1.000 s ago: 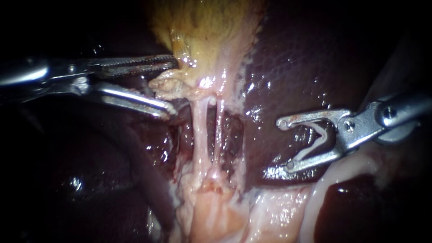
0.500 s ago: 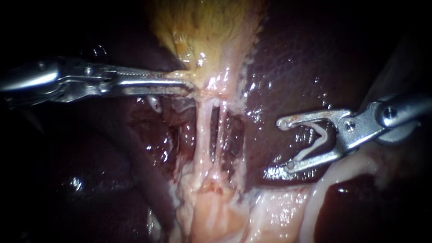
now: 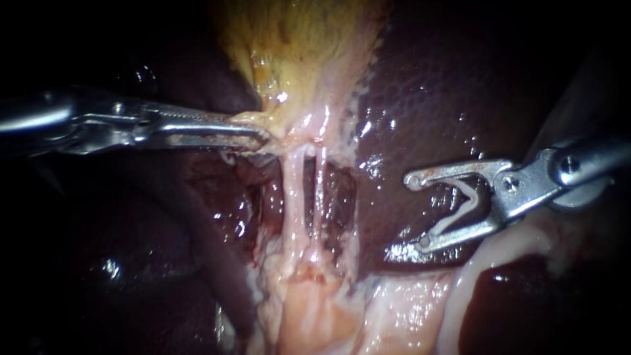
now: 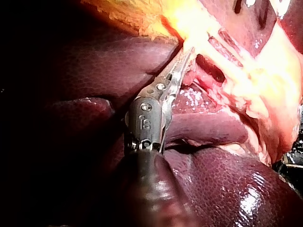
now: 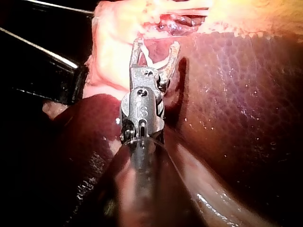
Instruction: Grabbing gallbladder
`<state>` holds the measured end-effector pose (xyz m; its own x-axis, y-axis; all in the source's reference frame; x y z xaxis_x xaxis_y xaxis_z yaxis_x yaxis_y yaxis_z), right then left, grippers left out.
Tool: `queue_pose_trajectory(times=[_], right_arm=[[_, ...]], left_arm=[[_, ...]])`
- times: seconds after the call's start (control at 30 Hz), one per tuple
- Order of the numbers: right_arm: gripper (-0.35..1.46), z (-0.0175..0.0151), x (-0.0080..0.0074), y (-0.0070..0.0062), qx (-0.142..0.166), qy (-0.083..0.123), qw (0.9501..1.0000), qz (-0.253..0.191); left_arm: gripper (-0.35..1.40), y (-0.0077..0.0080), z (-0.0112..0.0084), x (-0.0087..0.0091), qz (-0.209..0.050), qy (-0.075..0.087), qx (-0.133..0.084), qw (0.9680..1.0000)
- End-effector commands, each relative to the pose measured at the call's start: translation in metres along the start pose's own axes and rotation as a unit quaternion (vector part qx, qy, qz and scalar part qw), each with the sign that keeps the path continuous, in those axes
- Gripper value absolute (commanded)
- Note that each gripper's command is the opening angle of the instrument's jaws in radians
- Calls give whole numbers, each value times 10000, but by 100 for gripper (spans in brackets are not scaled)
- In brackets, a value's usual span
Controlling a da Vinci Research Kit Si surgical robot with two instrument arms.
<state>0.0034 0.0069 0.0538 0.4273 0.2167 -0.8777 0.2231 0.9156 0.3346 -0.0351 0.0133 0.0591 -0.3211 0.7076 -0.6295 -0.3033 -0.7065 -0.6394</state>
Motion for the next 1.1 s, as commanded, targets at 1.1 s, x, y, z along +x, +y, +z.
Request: queue_pose_trajectory(times=[1.1], right_arm=[[46,-2,0,0,3,1,10000,1]], left_arm=[[-35,18,-80,79,-432,-23,291,9986]])
